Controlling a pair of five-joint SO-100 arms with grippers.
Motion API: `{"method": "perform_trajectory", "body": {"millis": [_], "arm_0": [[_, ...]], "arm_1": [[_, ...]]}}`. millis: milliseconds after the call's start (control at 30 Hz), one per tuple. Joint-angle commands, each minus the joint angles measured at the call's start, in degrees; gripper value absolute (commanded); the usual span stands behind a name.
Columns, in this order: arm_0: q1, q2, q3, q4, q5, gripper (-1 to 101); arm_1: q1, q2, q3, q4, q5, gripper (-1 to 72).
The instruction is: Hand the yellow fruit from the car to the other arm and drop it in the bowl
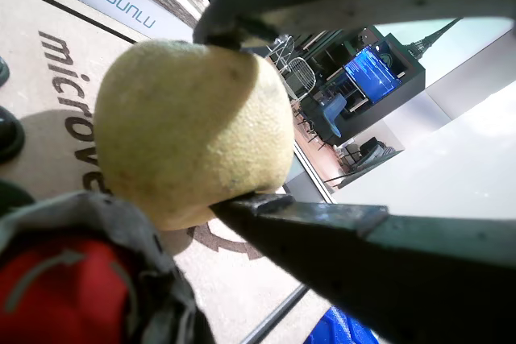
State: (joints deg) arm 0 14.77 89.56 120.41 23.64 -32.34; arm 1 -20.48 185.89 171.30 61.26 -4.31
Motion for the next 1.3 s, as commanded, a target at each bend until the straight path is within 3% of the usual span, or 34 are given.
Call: {"method": "perform_trajectory", "body": {"millis": [0,233,333,500,600,900,1000,1100,1267], "arm_0": [[0.26,7.73,-1.41,2.99,-0.09,0],[0.35,28.30,-0.62,20.21,0.35,0],[0.44,39.64,3.25,23.55,0.00,0],[1.23,60.38,12.83,24.96,-0.44,0],[5.27,63.81,13.97,25.93,-1.93,0],[25.66,59.85,14.24,20.74,-22.15,0],[31.99,58.27,14.33,18.11,-29.71,0],[36.39,55.55,14.50,15.91,-38.41,0],[43.24,56.51,23.29,3.08,-50.36,0]], "arm_1": [[0.18,0.26,-2.72,-0.09,-0.09,0.1],[0.18,0.26,-2.72,-0.26,-0.35,0.1],[0.18,0.26,-2.72,-0.35,-0.53,0.1],[-0.35,0.26,-2.99,-1.32,-1.67,0.0],[-1.76,0.26,-3.16,-1.58,-4.57,0.0],[-3.78,0.26,-8.09,-4.92,-11.69,-0.1],[-5.01,0.26,-10.99,-5.36,-17.31,-0.1],[-6.68,0.35,-12.04,-9.32,-26.54,-0.1],[-11.51,0.53,-11.95,-15.03,-42.80,-0.1]]}}
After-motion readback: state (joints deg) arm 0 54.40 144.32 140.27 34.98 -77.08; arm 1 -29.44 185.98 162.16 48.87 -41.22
